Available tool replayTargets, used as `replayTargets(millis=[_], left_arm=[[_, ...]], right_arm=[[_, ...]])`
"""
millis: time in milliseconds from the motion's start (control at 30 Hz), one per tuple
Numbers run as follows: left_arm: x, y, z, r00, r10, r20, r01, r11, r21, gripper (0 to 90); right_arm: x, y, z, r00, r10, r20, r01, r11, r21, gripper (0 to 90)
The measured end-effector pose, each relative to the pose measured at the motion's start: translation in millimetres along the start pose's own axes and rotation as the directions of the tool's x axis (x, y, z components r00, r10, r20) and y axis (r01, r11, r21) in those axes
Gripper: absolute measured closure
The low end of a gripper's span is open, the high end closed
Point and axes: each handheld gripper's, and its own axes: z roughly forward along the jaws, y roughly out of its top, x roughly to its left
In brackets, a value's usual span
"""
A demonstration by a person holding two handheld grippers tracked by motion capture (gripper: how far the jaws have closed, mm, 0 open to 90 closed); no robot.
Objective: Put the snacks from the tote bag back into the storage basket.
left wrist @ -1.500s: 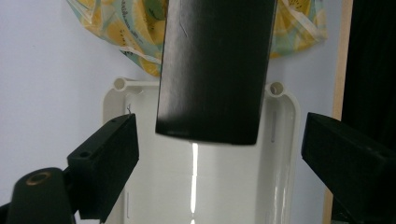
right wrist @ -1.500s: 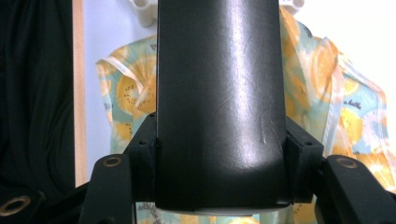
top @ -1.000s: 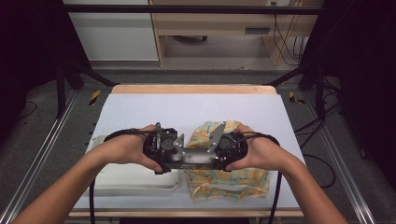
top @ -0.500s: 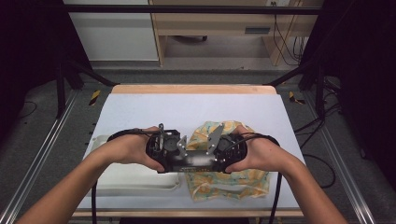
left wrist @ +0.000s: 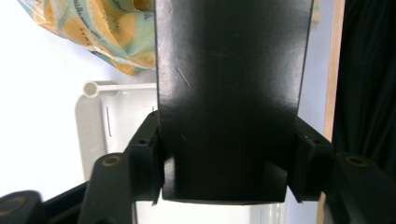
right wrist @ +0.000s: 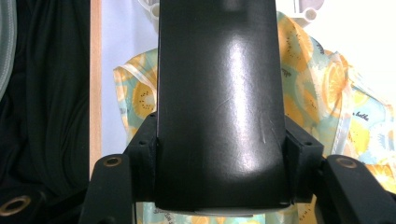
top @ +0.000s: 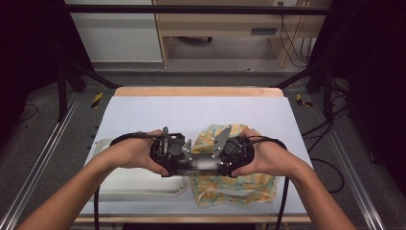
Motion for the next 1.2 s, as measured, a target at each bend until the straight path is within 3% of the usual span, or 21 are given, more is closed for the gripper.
replayTargets(millis=[433,933,1067,1200], left_arm=[[-1.8,1.3,1.8,0.9998,-0.005,-0.021,0.005,1.0,0.006,42.8],[-2.4,0.2,4.8,1.0,-0.002,0.004,0.002,1.0,0.002,43.4],[-0.3,-2.6,5.8,1.0,-0.003,0.004,0.003,0.9999,0.011,43.4],[2.9,-6.2,-0.2,0.9999,-0.01,-0.001,0.01,0.9999,0.002,43.5]], right_arm=[[2.2,-1.0,1.7,0.9999,-0.003,0.015,0.003,1.0,-0.002,43.0],[5.7,-4.6,8.6,0.9999,0.011,0.007,-0.011,1.0,0.0,40.6],[6.7,-6.9,4.5,0.9995,0.02,0.022,-0.021,1.0,0.003,29.0],[9.5,-17.9,-7.6,0.9953,0.066,0.071,-0.063,0.997,-0.046,15.4]])
